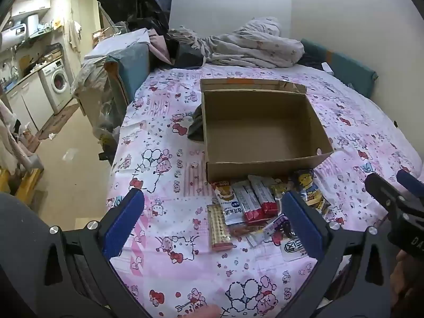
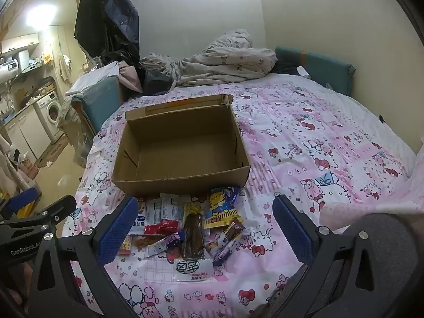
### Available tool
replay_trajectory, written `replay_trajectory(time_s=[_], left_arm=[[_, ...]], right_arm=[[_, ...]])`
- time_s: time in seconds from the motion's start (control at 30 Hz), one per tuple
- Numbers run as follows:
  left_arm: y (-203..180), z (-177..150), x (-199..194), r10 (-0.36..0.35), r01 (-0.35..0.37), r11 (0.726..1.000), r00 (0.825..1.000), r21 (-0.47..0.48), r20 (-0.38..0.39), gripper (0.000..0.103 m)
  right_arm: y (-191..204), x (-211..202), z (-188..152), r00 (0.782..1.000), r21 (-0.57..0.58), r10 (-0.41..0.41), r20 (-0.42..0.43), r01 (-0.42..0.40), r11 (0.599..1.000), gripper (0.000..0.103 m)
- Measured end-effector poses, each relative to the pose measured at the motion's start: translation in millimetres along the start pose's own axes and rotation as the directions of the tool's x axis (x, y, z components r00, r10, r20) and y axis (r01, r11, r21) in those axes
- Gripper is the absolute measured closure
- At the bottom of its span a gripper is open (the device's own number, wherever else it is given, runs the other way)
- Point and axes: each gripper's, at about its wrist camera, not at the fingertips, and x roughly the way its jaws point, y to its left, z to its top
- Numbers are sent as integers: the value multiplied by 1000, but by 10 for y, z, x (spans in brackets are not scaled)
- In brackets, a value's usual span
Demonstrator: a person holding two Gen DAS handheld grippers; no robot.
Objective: Organize snacks
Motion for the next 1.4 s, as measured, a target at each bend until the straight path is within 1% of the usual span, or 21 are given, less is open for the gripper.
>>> replay_trajectory(time_s=[0.37, 0.5, 0.67, 1.4], left_arm=[[-21, -1, 44, 4, -4, 1000, 1000, 6, 9, 0], [-14, 37, 14, 2, -2, 1000, 1000, -5, 10, 0], [7, 8, -14, 3, -3, 1000, 1000, 1, 19, 0], [5, 50, -37, 7, -7, 1000, 1000, 8, 18, 0]], right_arm=[[-7, 42, -15, 1000, 2, 4, -10, -4, 1000, 0], [-3, 49, -23, 1000, 0, 2, -14, -2, 1000, 0], [3, 38, -20, 1000, 3, 5, -15, -5, 1000, 0], [-11, 53, -29, 1000, 12, 4, -23, -4, 1000, 0]])
